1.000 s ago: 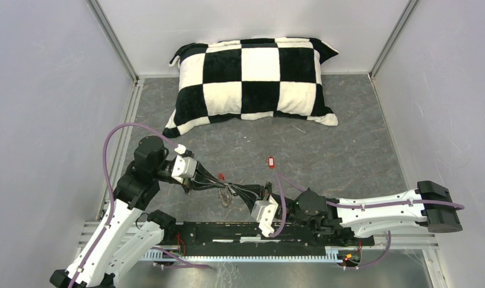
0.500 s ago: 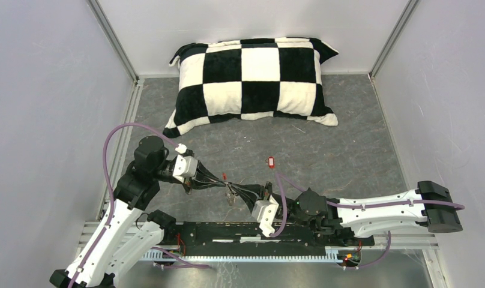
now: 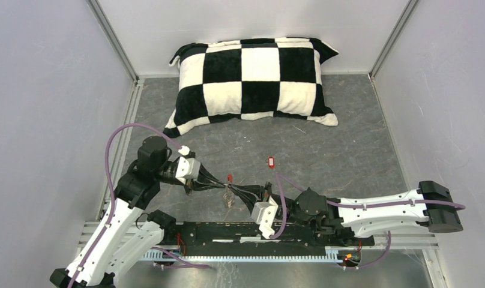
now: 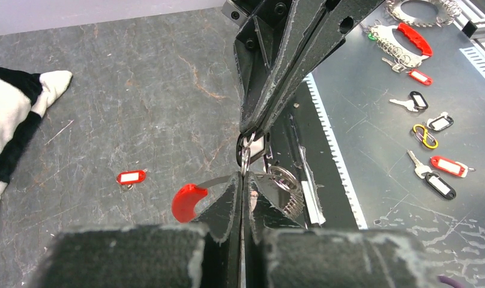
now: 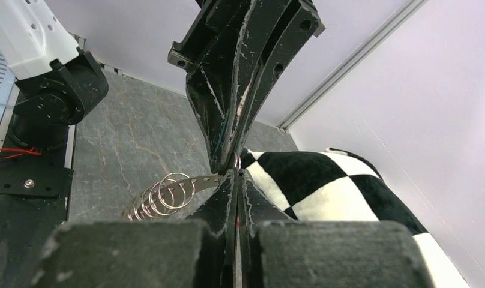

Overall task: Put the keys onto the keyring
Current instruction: Insert the key onto the keyring.

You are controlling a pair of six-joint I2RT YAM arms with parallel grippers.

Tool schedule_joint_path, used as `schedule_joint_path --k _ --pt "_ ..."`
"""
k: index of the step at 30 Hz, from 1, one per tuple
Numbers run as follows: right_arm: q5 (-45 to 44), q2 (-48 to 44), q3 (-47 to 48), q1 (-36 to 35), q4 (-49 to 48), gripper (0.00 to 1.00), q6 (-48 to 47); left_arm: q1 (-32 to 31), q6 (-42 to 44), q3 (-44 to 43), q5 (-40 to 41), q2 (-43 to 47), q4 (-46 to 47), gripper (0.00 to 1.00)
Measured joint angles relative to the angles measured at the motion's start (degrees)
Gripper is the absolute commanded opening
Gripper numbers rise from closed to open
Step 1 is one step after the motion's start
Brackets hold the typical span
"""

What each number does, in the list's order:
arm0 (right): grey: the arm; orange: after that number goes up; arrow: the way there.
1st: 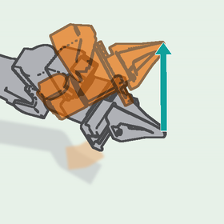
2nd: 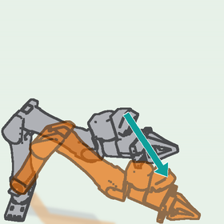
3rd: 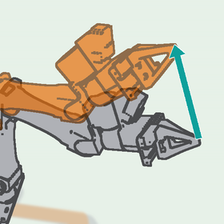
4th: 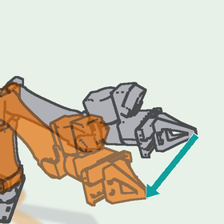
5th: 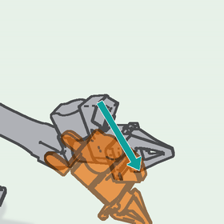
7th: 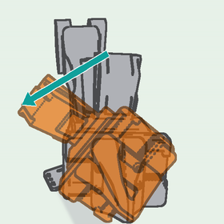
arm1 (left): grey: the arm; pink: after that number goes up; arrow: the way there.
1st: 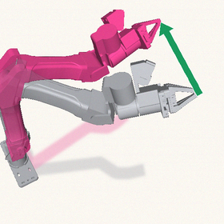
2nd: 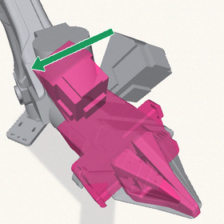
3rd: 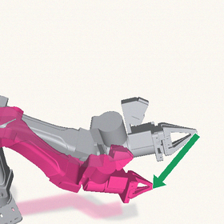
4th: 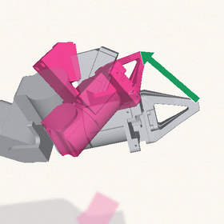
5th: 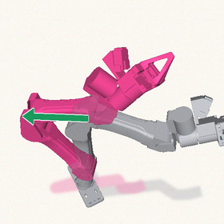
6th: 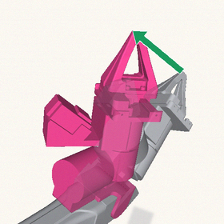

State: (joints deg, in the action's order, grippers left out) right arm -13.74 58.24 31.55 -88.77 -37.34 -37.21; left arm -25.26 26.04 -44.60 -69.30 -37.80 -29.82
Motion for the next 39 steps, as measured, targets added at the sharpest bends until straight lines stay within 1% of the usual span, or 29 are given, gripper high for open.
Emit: schedule_joint_path --k 7,16,23,31,39 --pt "0.74 0.02 1.64 0.0 2.86 0.0 -0.63 0.0 1.18 0.0 -0.13 -0.02 -0.52 0.02" --pt "3.15 1.53 4.5 0.98 7.32 0.0 -1.42 0.0 7.17 -0.46 -0.72 -0.68 -5.75 0.02" --pt "8.35 1.73 6.47 3.45 11.26 0.0 -0.42 0.02 9.9 -0.46 -1.29 -0.55 -7.82 0.02" --pt "12.41 2.67 9.18 4.96 15.34 0.0 -0.09 0.04 10.67 -0.46 -1.31 -0.26 -8.68 0.02" --pt "19.12 4.15 11.85 8.55 17.88 0.0 1.22 0.07 11.8 -0.46 -1.29 0.68 -9.55 0.02"
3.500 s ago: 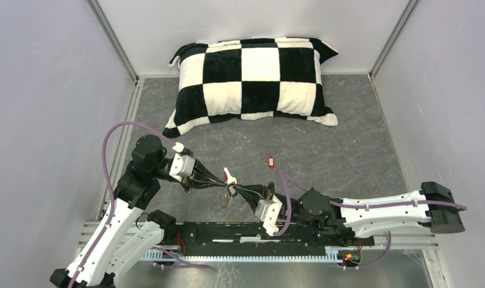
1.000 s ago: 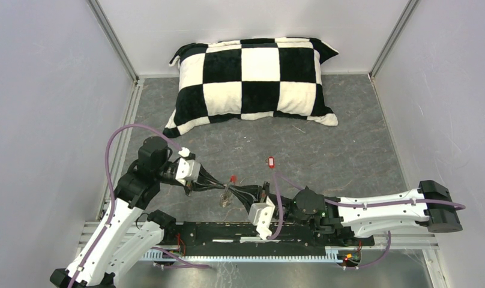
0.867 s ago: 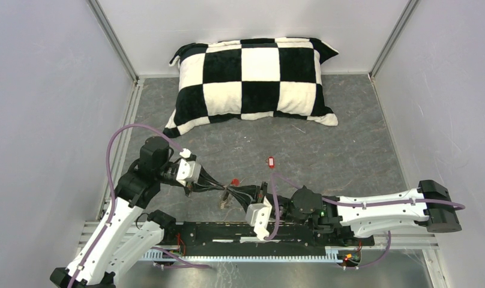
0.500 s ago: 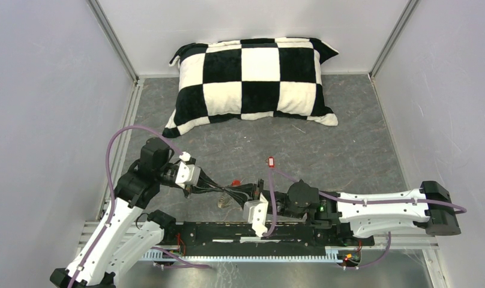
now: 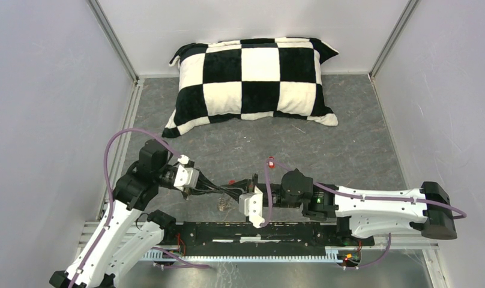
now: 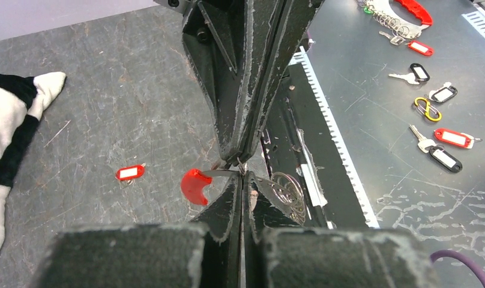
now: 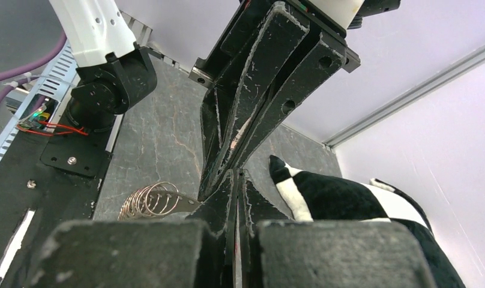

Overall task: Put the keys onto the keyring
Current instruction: Insert the key onto the keyring.

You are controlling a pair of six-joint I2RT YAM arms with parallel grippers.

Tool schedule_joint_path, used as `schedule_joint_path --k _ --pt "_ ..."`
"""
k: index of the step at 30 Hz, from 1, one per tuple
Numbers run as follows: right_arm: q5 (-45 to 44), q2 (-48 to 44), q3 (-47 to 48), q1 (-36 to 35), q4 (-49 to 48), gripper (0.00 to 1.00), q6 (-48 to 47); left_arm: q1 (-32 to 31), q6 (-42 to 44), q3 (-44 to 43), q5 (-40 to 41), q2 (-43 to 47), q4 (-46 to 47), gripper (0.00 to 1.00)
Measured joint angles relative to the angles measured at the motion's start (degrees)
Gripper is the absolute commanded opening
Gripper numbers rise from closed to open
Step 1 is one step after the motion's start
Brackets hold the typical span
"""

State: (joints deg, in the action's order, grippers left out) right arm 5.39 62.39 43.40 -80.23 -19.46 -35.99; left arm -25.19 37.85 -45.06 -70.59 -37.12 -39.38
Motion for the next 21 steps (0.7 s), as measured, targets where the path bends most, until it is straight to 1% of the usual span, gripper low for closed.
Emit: schedule_joint_path --k 8,21 --pt "5.11 0.94 1.81 2.43 2.05 0.0 0.81 0.0 1.27 0.0 -0.04 0.59 -0.87 0.02" --pt "7.89 0.87 2.54 3.52 2.97 0.0 1.77 0.0 1.68 0.0 -0.5 1.18 -0.81 0.02"
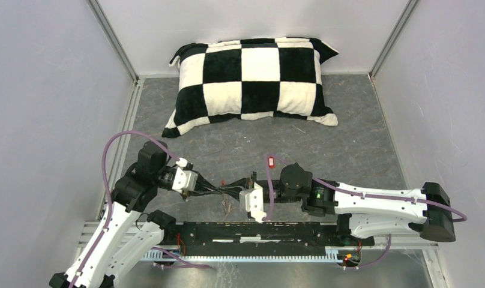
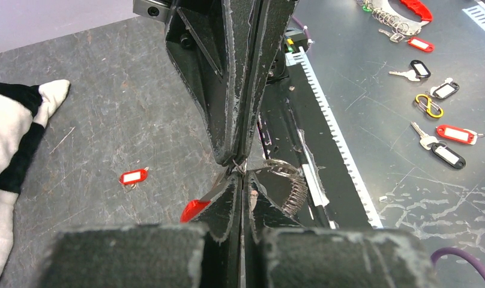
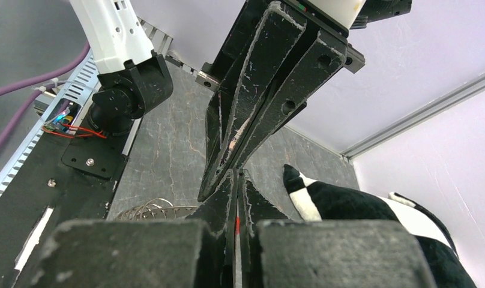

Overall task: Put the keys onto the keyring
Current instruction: Insert the key onto the keyring.

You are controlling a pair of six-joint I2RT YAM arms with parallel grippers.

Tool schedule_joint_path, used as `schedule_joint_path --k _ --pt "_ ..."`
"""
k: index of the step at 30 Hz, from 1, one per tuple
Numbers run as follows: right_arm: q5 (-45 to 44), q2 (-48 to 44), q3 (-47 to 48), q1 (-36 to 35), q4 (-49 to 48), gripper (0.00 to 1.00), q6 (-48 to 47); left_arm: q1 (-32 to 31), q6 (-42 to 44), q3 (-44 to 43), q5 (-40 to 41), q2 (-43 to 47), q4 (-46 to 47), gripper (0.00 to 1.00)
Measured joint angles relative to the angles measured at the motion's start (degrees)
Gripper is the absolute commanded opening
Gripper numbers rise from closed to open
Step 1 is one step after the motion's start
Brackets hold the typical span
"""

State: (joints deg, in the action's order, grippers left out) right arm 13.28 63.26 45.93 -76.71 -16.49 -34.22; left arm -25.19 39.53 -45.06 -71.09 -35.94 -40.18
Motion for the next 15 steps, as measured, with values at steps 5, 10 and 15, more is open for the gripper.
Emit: schedule_joint_path --k 5,10,15 --pt "0.26 0.0 0.04 0.2 0.15 0.07 0.46 0.0 0.0 0.0 0.0 -0.07 -0.04 0.02" --pt "0.39 1.49 2.43 0.33 2.67 0.21 1.14 -0.02 0.0 -0.02 -1.51 -0.15 0.04 0.02" --pt "0.44 2.6 4.83 0.83 5.57 0.27 1.97 0.15 0.0 -0.07 -1.49 -0.39 -0.68 0.02"
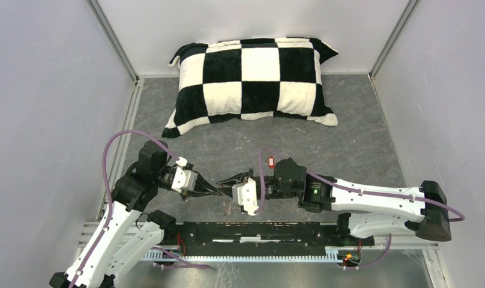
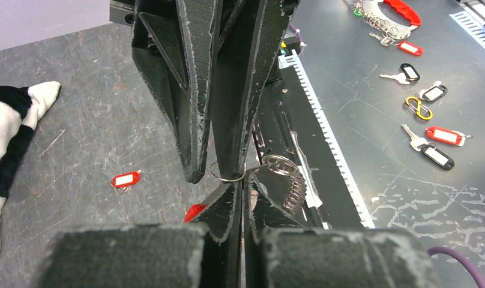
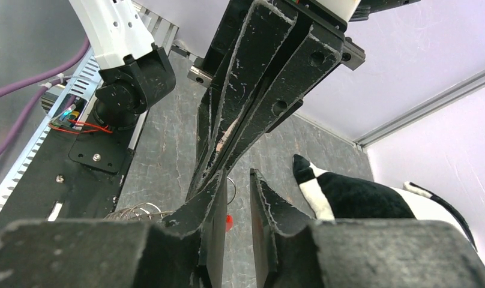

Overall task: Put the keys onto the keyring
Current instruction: Insert the key onto the keyring.

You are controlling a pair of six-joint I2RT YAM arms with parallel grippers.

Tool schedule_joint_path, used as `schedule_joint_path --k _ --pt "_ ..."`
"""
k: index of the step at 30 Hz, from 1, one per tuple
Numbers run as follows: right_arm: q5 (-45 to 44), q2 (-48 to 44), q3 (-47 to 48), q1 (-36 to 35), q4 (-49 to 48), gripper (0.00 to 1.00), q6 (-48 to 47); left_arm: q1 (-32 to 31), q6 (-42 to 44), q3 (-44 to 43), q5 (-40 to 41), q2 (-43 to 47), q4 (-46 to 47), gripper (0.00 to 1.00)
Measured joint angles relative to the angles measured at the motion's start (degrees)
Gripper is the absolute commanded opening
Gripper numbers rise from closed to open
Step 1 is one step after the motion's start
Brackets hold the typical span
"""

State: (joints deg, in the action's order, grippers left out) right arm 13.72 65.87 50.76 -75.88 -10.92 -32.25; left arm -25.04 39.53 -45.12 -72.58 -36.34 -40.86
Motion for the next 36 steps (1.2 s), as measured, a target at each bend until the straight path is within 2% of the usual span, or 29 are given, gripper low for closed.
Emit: schedule_joint_path --k 12,24,32,36 --pt "5.57 0.96 4.79 3.26 6.64 0.37 2.47 -0.02 -0.02 -0.24 -1.22 -0.02 0.72 0.02" --pt "15.76 7.26 20.48 7.69 24.17 0.41 2.4 -0.07 -3.23 -1.33 -2.6 0.26 5.99 0.02" --pt "20.24 11.47 32.17 9.92 34.82 0.47 1.86 -0.07 -13.11 -1.55 -2.34 1.64 16.74 0.02" --pt "21.11 12.0 36.41 11.1 35.95 0.5 1.79 -0.07 -24.48 -0.7 0.85 3.15 29.64 0.02"
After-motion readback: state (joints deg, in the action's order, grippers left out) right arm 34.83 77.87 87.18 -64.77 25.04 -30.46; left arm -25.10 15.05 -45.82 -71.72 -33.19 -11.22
